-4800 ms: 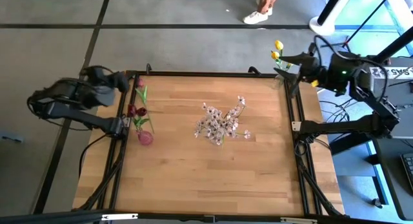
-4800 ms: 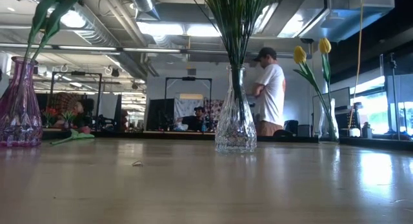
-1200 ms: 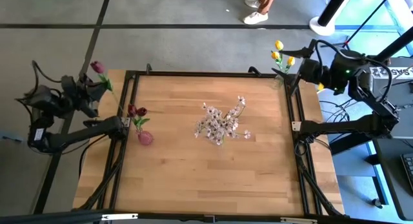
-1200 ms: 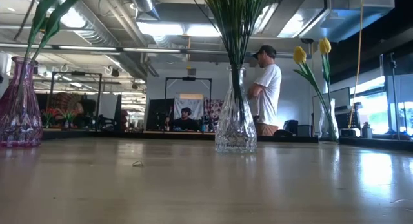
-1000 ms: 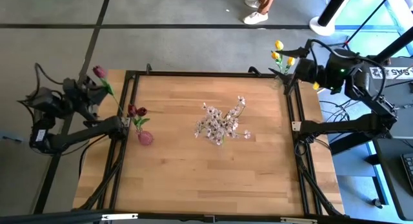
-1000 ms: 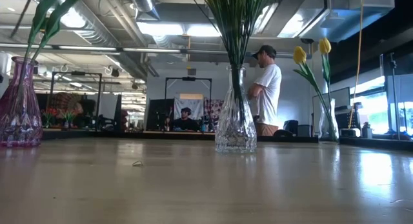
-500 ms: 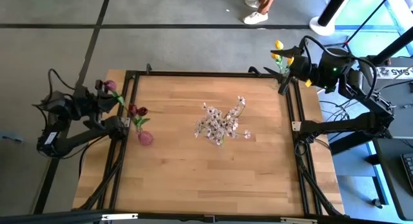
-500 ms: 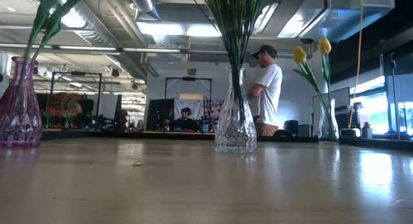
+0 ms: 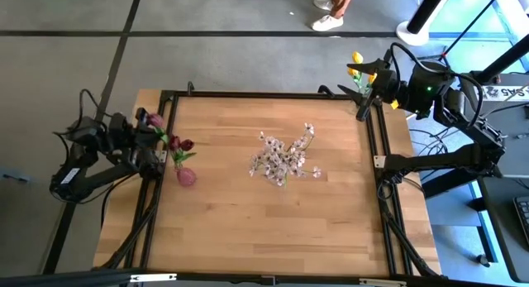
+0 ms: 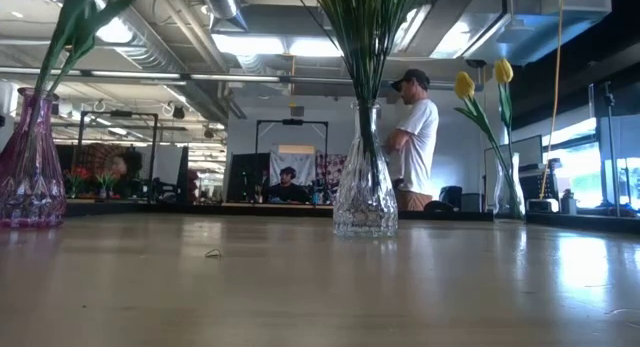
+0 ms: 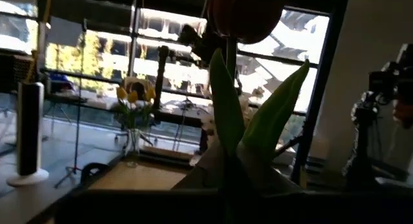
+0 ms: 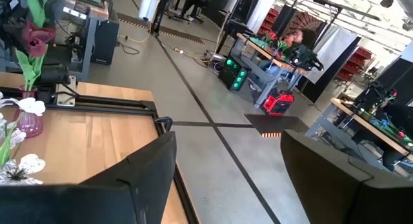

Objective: Sort flowers into vase by color
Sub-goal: Put the red tulip into the violet vase

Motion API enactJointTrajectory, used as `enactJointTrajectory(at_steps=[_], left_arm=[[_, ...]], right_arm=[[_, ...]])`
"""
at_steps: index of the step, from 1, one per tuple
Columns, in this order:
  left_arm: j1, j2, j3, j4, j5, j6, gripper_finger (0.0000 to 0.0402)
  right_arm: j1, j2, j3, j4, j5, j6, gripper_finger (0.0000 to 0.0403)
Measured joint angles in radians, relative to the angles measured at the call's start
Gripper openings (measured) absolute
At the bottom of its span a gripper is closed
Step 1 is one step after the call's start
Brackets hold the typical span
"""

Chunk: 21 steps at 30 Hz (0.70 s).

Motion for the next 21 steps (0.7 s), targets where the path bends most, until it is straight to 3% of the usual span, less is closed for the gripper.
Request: enactJointTrajectory(at_steps=[10,21], left_arm=[[0.000,0.000,0.015,-0.191,0.047,-0.013,0.0009],[0.000,0.002,0.049,-0.353,0.036,-0.078,0.0113]], right_arm=[[0.000,0.000,0.000,0.046,0.001,0.000,0.0277],[0.000,0.000,0.000,0.054,0.025,0.000,0.0277]])
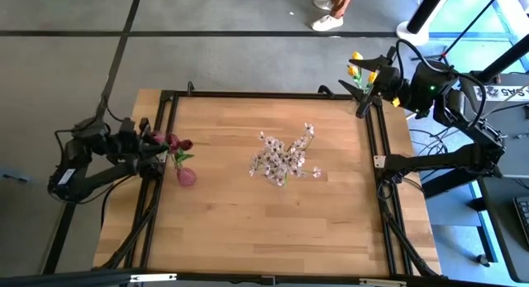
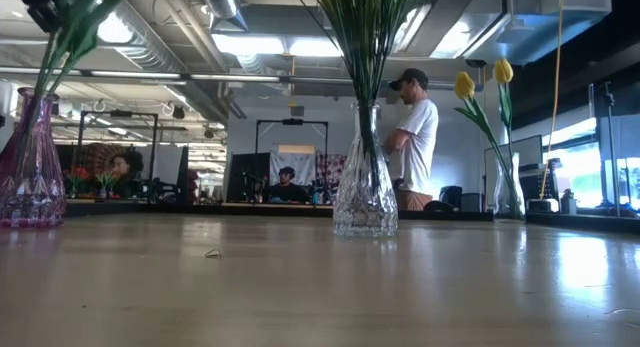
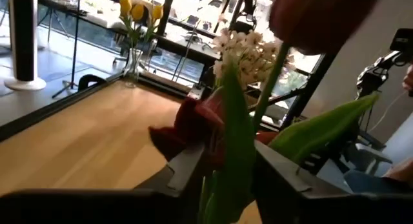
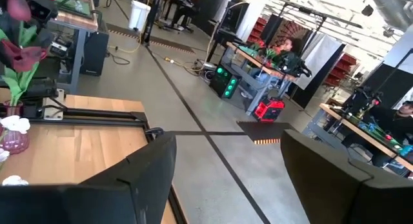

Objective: Sort flowers into vase by color
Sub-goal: Put the red tulip into the violet vase, then return to Home Position

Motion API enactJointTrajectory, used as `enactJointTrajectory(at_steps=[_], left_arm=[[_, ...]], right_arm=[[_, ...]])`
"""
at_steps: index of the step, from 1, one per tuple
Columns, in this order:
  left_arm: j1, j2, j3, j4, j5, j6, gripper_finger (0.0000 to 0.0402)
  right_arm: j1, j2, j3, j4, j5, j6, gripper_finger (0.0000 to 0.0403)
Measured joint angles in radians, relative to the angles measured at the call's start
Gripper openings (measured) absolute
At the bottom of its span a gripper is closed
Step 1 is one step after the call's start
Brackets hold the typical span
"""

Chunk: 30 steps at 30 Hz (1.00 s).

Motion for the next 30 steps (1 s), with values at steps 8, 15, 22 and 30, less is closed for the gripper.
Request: enactJointTrajectory(at_steps=[8,15,22,30], left_arm=[[-0.001,0.001,0.154,-0.207,-0.045,-0.047,0.0172],[-0.001,0.021,0.170,-0.321,0.012,-0.090,0.0196],[-0.001,0.140,0.327,-0.551,0.036,-0.097,0.0197],[0.000,0.212,0.507,-0.640,0.031,-0.009,0.0197]], right_arm=[[-0.001,0.000,0.000,-0.004,0.011,-0.008,0.0278],[-0.001,-0.008,0.000,-0.004,0.018,-0.012,0.0278],[0.000,-0.008,0.000,-0.004,0.018,-0.013,0.0278],[0.000,-0.008,0.000,-0.016,-0.003,-0.035,0.0278]])
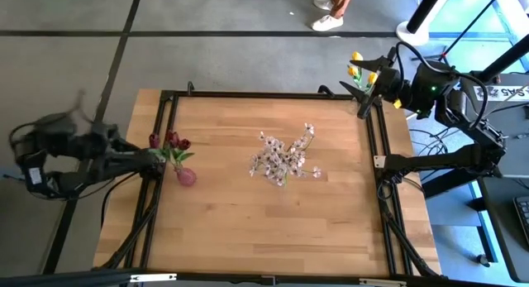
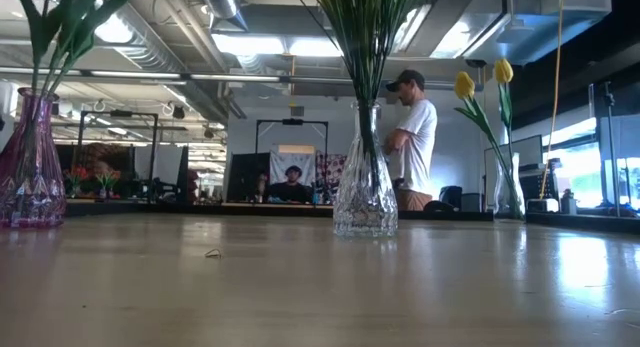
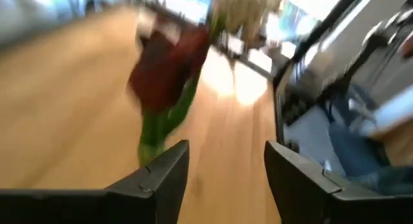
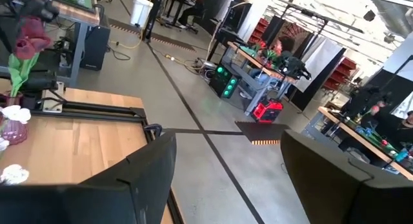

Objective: Sort flowers into vase by color
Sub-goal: Return to Home Position

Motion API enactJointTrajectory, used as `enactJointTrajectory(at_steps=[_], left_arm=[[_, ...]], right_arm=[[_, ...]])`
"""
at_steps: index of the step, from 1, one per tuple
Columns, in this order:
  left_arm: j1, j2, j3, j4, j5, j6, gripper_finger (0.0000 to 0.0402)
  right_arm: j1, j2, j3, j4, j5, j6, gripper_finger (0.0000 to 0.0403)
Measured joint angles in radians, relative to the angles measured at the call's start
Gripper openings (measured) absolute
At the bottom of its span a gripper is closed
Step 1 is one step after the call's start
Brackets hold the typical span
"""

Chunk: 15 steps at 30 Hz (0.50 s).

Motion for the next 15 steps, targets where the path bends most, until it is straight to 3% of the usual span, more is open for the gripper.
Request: enactJointTrajectory(at_steps=[7,10,12,15], left_arm=[[0.064,-0.215,-0.005,0.299,-0.049,-0.021,0.0180],[0.117,-0.207,-0.011,0.320,-0.064,-0.010,0.0170],[0.161,-0.207,-0.055,0.426,-0.011,0.020,0.0163],[0.227,-0.210,-0.164,0.613,0.165,-0.014,0.0151]], right_arm=[[0.000,-0.013,0.000,-0.022,-0.024,0.000,0.0278],[0.000,-0.016,0.000,-0.017,-0.024,0.000,0.0278],[0.000,-0.018,0.000,-0.015,-0.023,-0.003,0.0278],[0.000,-0.016,0.000,-0.016,-0.016,-0.020,0.0278]])
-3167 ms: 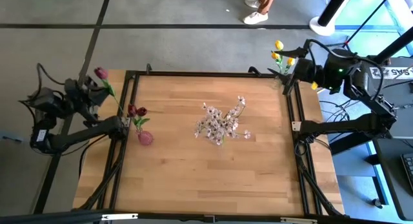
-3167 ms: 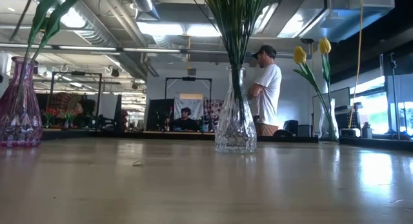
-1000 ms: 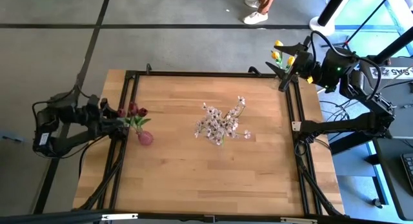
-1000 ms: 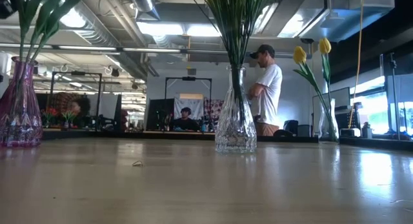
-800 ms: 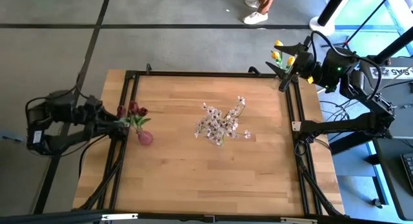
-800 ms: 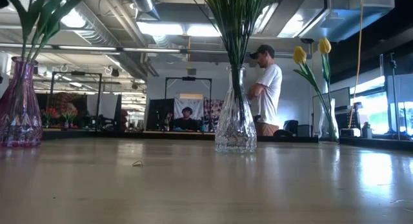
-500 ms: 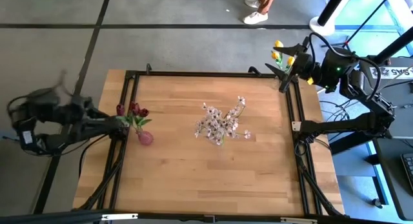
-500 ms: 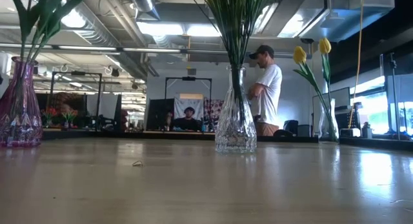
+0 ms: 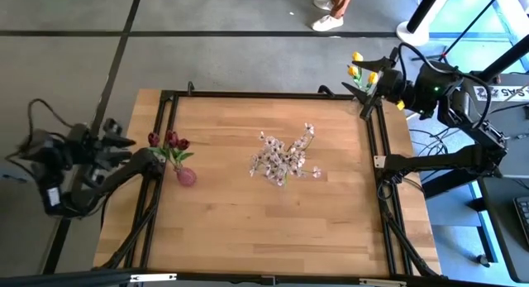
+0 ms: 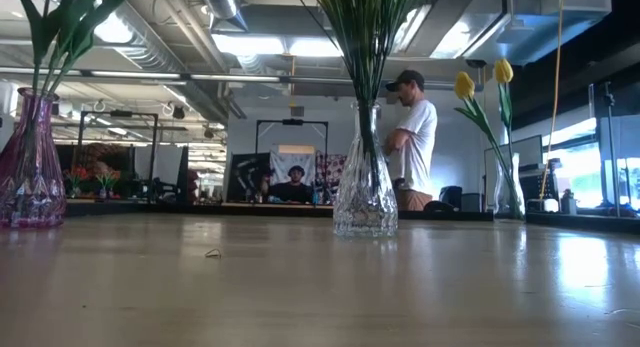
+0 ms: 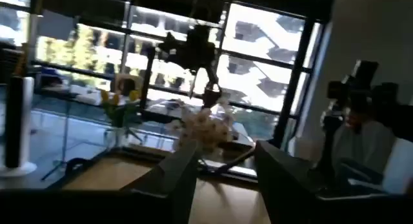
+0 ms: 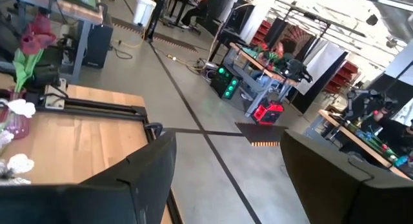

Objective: Sort flowers into vase by color
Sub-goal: Return to Home Position

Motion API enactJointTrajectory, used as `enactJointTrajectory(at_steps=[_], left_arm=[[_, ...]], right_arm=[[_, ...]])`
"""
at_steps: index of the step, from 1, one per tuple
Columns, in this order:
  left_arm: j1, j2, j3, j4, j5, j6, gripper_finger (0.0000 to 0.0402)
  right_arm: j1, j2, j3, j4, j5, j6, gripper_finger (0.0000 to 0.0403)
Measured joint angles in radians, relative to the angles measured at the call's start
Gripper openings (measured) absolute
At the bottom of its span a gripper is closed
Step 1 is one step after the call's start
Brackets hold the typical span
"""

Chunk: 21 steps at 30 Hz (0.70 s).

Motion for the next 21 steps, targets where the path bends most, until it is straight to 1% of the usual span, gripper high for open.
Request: enactJointTrajectory(at_steps=[7,10,15,18,21], left_arm=[[0.152,0.001,-0.185,0.385,0.306,-0.176,0.0118],[0.215,-0.002,-0.227,0.556,0.381,-0.258,0.0102],[0.281,-0.001,-0.289,0.768,0.389,-0.313,0.0079],[0.292,-0.001,-0.314,0.790,0.377,-0.307,0.0069],[0.262,-0.001,-0.312,0.794,0.318,-0.235,0.0061]], right_arm=[[0.000,-0.002,0.000,-0.006,-0.008,-0.004,0.0278],[0.000,-0.004,0.000,-0.006,-0.008,-0.004,0.0278],[0.000,-0.008,0.000,-0.005,0.002,-0.005,0.0278],[0.000,-0.008,0.000,-0.006,0.003,-0.004,0.0278],[0.000,-0.017,0.000,-0.009,0.003,0.002,0.0278]])
